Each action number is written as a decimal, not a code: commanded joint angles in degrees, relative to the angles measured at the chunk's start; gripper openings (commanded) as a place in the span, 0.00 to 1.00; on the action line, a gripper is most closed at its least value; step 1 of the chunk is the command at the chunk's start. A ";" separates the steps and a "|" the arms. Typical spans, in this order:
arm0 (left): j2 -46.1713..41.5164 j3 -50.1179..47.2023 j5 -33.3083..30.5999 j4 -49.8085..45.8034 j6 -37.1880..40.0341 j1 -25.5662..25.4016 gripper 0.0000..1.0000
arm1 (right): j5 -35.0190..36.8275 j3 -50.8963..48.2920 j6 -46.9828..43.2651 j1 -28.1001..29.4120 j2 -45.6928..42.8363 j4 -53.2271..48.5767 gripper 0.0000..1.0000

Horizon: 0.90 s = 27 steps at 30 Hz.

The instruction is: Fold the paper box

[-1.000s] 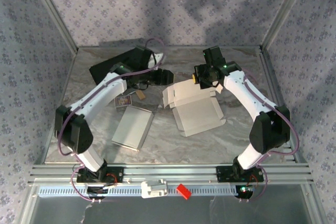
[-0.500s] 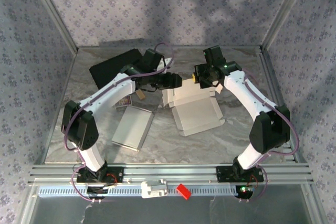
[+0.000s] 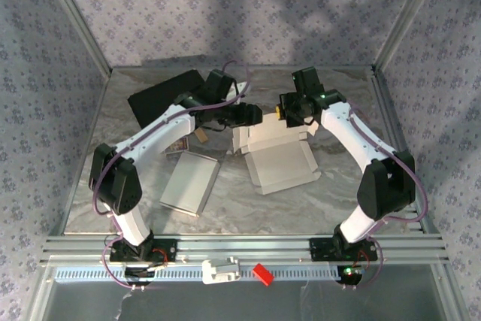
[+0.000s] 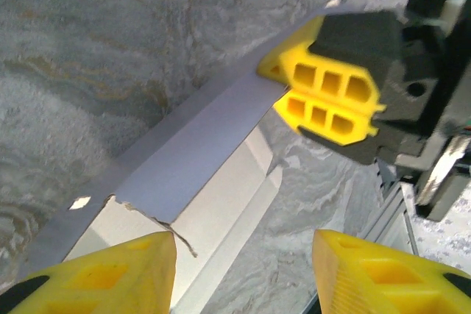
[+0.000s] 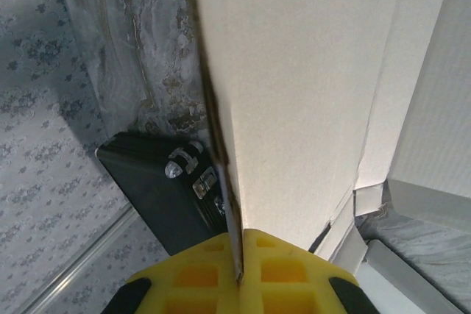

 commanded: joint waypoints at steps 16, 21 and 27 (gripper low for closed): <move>-6.58 -32.37 1.84 42.39 -36.15 13.00 0.23 | -9.26 -3.83 11.10 -13.74 -11.61 -3.93 0.00; 0.04 -28.82 2.99 47.32 -39.47 10.34 0.18 | -10.40 -3.10 12.93 -15.15 -12.12 -3.81 0.00; 5.90 -29.57 2.67 57.47 -45.50 8.29 0.18 | -11.43 -2.87 14.20 -15.52 -11.91 -2.79 0.00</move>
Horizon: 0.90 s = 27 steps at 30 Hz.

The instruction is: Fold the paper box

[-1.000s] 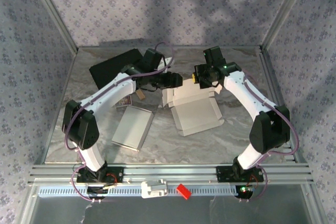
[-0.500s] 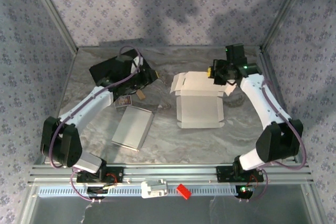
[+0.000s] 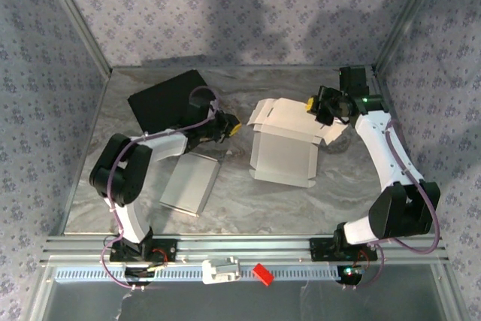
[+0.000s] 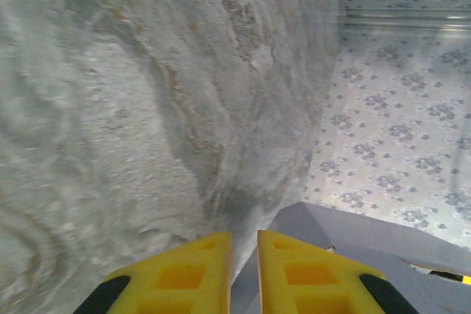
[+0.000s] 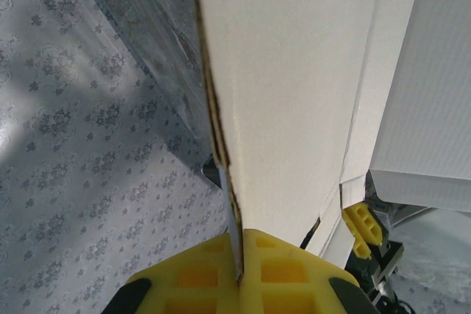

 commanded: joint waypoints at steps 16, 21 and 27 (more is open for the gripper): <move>5.59 0.28 1.58 20.61 -10.10 -2.61 0.21 | -3.02 1.67 3.68 -0.71 0.17 2.65 0.00; 5.87 0.10 2.16 20.05 -10.40 -3.15 0.20 | -2.72 0.80 4.39 -1.56 -0.05 5.30 0.00; 6.39 -0.71 2.03 22.30 -11.14 -3.32 0.20 | -3.38 1.63 3.91 -1.40 0.55 5.59 0.00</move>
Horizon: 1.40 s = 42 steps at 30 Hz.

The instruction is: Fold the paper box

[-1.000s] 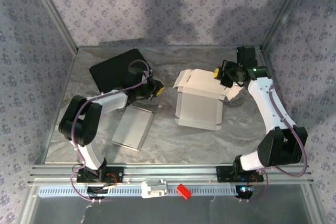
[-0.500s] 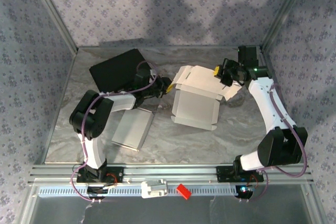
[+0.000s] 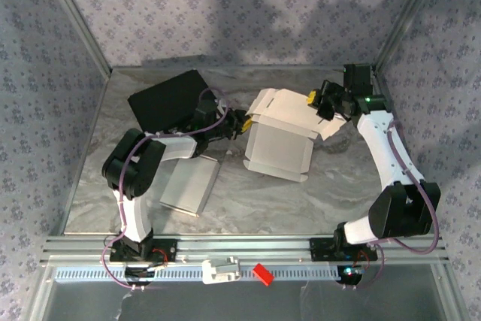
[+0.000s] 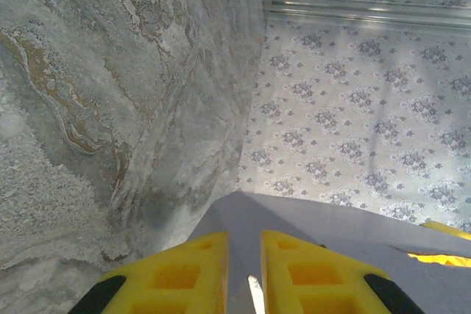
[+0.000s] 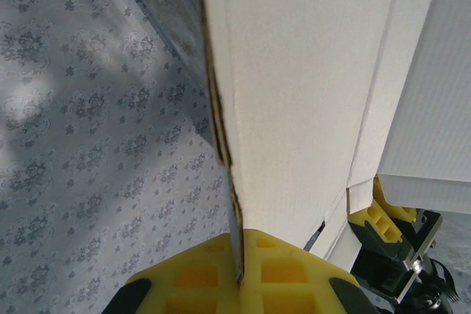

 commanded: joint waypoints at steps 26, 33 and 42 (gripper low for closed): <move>-7.73 4.91 -5.17 -26.08 27.30 -5.11 0.34 | 0.80 -1.37 0.64 4.35 1.48 1.73 0.00; -12.13 2.16 -6.07 -35.93 32.24 -4.65 0.38 | 5.06 -4.06 -12.74 4.00 1.82 9.28 0.00; -21.93 -3.68 -6.21 -48.08 37.00 -3.23 0.42 | 6.28 -7.93 -20.50 5.79 2.94 20.16 0.00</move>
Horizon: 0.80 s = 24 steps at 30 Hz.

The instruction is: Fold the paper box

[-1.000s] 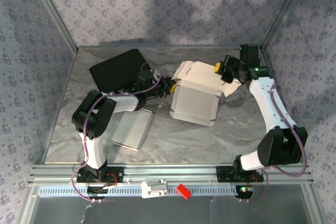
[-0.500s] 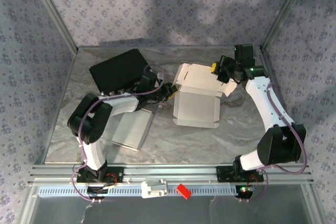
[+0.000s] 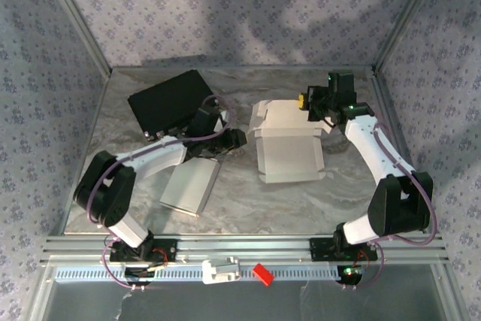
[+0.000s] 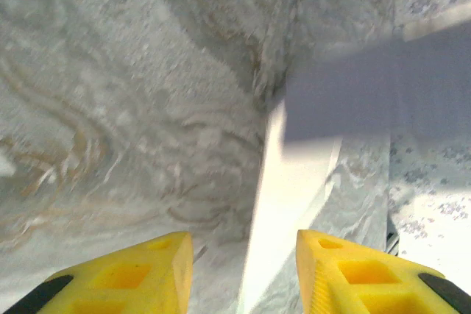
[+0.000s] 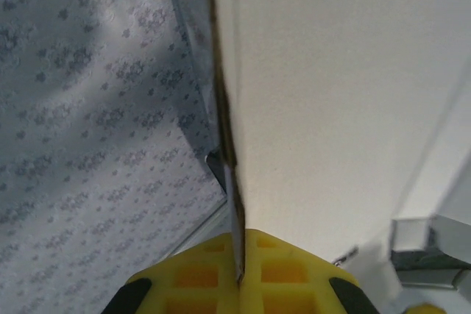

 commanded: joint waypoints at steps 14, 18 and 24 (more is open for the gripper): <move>3.17 10.94 3.04 -14.69 20.82 8.05 0.32 | -2.69 -12.74 -11.19 3.36 5.28 25.58 0.00; 7.07 11.81 2.26 -12.24 27.78 6.81 0.34 | -3.68 -12.65 -12.09 3.70 5.93 25.68 0.00; 10.43 13.76 0.83 -13.10 34.76 3.66 0.37 | -5.07 -15.35 -12.93 4.07 6.68 31.00 0.00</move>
